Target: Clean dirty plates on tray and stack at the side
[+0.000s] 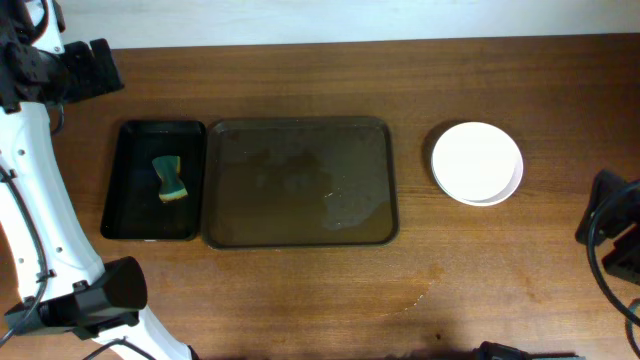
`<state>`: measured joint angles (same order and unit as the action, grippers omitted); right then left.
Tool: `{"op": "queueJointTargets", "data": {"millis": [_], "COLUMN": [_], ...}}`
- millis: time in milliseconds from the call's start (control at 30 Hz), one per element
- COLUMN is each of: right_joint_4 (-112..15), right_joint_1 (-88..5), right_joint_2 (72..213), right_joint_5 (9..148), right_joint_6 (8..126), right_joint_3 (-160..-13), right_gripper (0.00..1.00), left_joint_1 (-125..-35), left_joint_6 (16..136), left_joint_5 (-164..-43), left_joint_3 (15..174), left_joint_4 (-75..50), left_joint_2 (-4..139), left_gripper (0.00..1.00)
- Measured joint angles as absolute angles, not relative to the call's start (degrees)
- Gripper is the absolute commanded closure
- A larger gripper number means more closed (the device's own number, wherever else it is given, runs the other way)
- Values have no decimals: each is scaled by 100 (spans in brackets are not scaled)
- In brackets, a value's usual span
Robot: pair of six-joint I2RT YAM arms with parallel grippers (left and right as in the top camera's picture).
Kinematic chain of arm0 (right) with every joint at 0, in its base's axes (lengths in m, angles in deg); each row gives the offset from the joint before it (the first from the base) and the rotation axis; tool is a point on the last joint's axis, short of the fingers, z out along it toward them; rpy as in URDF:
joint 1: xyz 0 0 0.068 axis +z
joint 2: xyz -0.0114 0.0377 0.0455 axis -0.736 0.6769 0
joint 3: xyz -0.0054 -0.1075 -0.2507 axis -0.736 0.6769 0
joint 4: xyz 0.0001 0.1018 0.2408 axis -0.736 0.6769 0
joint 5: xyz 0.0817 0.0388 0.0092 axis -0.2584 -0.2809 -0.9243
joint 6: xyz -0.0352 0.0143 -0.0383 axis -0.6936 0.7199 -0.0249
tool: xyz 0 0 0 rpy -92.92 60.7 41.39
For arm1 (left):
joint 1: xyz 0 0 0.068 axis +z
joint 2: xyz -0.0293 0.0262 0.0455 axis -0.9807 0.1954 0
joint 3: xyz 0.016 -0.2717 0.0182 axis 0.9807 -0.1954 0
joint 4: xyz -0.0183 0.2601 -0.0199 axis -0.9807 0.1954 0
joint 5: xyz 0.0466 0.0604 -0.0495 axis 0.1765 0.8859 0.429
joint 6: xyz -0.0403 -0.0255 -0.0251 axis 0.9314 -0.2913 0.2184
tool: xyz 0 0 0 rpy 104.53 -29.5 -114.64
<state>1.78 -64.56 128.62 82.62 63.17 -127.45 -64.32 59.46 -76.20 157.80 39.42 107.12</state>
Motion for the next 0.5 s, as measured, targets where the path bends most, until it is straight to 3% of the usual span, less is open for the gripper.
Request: {"op": "queueJointTargets", "data": {"millis": [100,333,500], "right_joint_4": [-1158,-6314,-8806], "right_joint_1": [-6456,-6109,-5567], "right_joint_2": [12388,9732,8528], "right_joint_5": [8364,7639,7473], "right_joint_6": [6304,6345,6376], "right_joint_3": [-11407,-5406,-2295], "right_gripper": [2,1,2], "left_joint_1": [-6432,-6432,-6432], "left_joint_6": [5948,5950,5948], "left_joint_5": [-7622,-7628,-7626], "left_joint_3": [15780,15780,15780], "left_joint_4": [3942,3977,3975], "left_joint_2": [10712,10717,10719], "left_gripper": [1,1,1]}}
